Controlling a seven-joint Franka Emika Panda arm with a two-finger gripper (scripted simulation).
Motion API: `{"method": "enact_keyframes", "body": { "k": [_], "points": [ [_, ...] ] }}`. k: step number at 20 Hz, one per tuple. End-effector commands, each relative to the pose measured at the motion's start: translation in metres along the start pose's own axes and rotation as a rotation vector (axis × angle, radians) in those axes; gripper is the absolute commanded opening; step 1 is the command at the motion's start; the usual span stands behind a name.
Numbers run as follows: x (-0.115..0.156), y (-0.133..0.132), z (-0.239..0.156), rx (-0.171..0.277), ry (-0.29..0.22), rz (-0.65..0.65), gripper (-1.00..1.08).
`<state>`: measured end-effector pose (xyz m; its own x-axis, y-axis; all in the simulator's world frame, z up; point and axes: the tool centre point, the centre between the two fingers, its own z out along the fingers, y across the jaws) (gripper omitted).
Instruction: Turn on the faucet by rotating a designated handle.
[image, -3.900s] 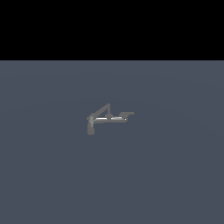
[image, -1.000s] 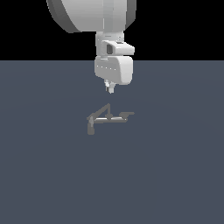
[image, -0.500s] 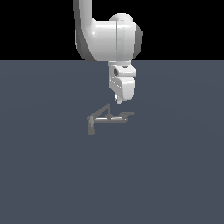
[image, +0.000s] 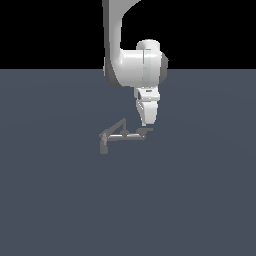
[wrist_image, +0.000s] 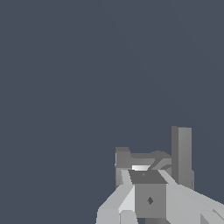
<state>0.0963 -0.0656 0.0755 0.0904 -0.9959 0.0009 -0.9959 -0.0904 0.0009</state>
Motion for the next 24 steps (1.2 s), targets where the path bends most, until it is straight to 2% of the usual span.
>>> {"method": "enact_keyframes", "body": {
  "k": [1,16,24],
  "points": [
    [0.007,-0.005,0.007,0.001,0.0,0.03,-1.0],
    [0.015,-0.01,0.015,0.001,-0.001,0.062,-1.0],
    [0.031,0.014,0.015,0.001,-0.001,0.062,-1.0]
  ]
}}
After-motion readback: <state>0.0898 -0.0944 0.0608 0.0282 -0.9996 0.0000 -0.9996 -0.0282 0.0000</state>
